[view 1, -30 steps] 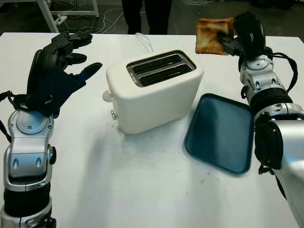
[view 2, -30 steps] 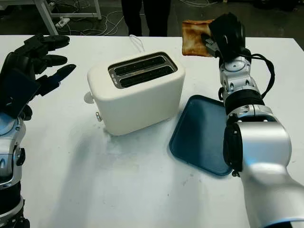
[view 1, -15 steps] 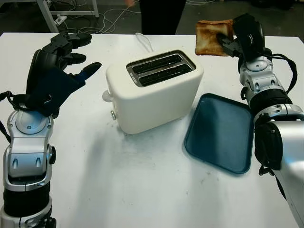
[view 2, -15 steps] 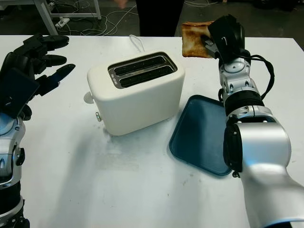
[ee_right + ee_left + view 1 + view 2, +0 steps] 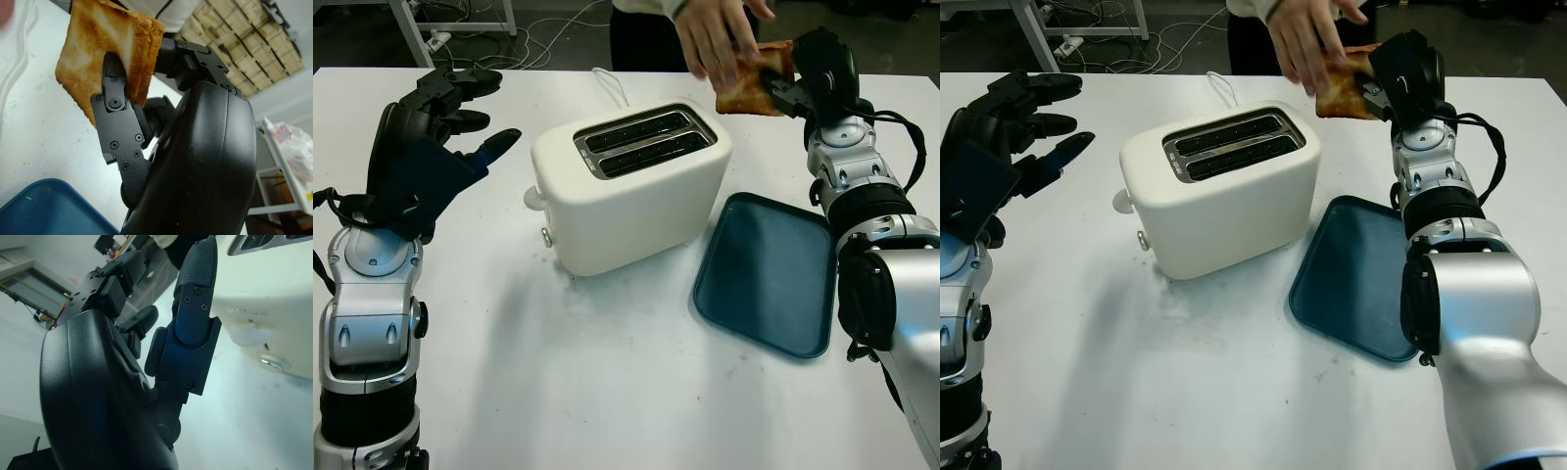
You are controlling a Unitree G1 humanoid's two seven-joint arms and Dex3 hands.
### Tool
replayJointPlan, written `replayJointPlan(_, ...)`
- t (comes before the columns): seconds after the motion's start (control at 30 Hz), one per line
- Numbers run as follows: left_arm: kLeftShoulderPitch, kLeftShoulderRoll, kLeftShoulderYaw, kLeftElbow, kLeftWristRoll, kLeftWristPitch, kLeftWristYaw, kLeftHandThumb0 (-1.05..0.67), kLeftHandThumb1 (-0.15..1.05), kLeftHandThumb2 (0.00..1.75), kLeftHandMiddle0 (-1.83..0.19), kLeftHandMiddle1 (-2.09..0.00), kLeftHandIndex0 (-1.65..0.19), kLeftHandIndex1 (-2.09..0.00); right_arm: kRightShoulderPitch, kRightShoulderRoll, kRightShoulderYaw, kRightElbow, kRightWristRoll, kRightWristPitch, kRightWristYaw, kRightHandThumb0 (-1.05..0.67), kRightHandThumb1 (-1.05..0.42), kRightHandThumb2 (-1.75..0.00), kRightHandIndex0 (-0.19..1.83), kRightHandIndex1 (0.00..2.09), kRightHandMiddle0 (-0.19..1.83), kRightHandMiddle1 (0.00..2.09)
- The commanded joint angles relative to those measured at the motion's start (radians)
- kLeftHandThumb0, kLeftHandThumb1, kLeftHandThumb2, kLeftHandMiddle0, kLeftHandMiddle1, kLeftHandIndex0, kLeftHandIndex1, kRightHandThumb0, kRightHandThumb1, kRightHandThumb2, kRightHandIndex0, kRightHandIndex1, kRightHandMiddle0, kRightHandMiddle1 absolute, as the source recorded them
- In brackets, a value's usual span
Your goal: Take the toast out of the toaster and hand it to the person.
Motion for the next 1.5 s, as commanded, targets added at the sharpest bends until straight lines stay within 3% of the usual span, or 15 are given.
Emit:
replayJointPlan(0.0, 0.006, 0.005, 0.003, -0.006, 0.002, -0.006, 0.003, -0.71, 0.92, 0.1, -0.23, -0.93, -0.37, -0.54, 0.004, -0.003, 0.004, 0.0, 0.0, -0.011, -0.011, -0.2, -0.92, -0.33, 0.68, 1.75, 0.38, 1.75)
replayJointPlan(1.03, 0.008, 0.003, 0.0, -0.008, 0.007, -0.008, 0.007, -0.7, 0.92, 0.1, -0.24, -0.91, -0.36, -0.55, 0.013, -0.005, 0.011, -0.007, 0.007, -0.04, 0.007, -0.2, -0.92, -0.34, 0.74, 1.75, 0.45, 1.75)
replayJointPlan(1.33, 0.001, -0.008, 0.005, -0.005, -0.003, -0.002, 0.01, -0.71, 0.92, 0.09, -0.24, -0.91, -0.37, -0.55, 0.045, -0.01, -0.033, -0.035, 0.059, -0.177, 0.123, -0.28, -0.92, -0.34, 0.85, 1.75, 0.61, 1.73)
replayJointPlan(1.4, 0.0, -0.008, 0.006, -0.004, -0.004, -0.003, 0.011, -0.7, 0.92, 0.09, -0.24, -0.91, -0.37, -0.55, 0.065, -0.016, -0.03, -0.044, 0.053, -0.225, 0.131, -0.36, -0.92, -0.31, 0.82, 1.58, 0.7, 1.4)
replayJointPlan(1.43, 0.001, -0.007, 0.007, -0.003, -0.003, -0.004, 0.01, -0.71, 0.92, 0.09, -0.24, -0.91, -0.37, -0.55, 0.075, -0.018, -0.026, -0.053, 0.048, -0.238, 0.132, -0.41, -0.92, -0.3, 0.81, 1.41, 0.74, 1.19)
replayJointPlan(1.47, 0.002, -0.005, 0.006, -0.001, -0.001, -0.009, 0.01, -0.71, 0.92, 0.09, -0.24, -0.91, -0.37, -0.55, 0.082, -0.02, -0.021, -0.063, 0.044, -0.245, 0.136, -0.52, -0.92, -0.29, 0.78, 1.1, 0.75, 0.81)
